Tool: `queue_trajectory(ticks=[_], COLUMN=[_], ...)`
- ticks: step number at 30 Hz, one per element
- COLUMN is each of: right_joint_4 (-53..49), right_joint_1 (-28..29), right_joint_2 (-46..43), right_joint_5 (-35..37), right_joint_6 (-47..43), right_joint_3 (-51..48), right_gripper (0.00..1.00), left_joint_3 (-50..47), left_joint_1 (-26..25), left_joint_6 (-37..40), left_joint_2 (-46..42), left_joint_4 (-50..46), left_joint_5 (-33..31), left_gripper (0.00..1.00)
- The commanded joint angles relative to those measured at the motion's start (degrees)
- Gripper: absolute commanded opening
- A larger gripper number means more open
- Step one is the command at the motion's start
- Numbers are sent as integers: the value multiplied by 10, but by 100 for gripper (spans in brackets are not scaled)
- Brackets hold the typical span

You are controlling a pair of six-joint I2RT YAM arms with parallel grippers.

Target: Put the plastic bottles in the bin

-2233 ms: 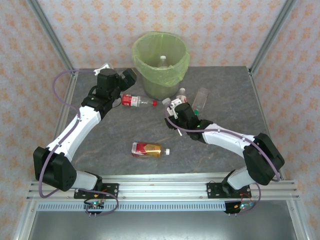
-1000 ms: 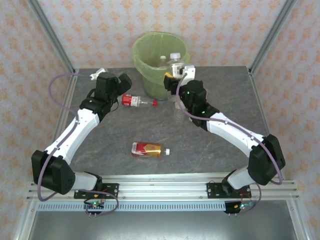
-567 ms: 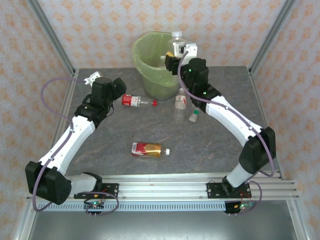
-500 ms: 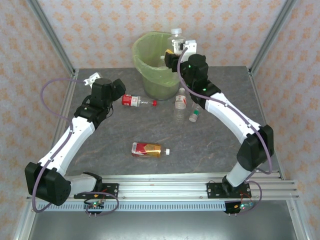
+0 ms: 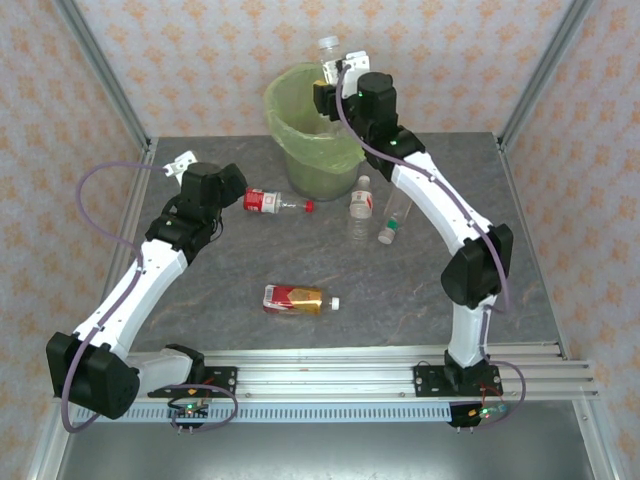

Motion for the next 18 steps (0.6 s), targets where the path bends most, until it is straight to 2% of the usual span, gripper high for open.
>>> queue_trajectory(ticks=[1, 4, 8, 18], right_joint_4=[-27, -51, -140, -41], right_joint_1=[-6, -9, -10, -31], right_joint_2=[34, 83, 176, 193], right_joint_5=[-8, -5, -7, -29], right_joint_6=[-9, -10, -27, -56], right_joint_3=[70, 142, 303, 231], right_gripper=[0, 0, 0, 0], left_joint_3=[-6, -6, -6, -3], left_joint_1=[5, 5, 5, 6], left_joint_6=[9, 10, 7, 12], left_joint_2=[-11, -11, -8, 3], left_joint_4=[-5, -4, -5, -7], left_joint_5=[-25, -24, -22, -27], left_gripper=[100, 100, 100, 100])
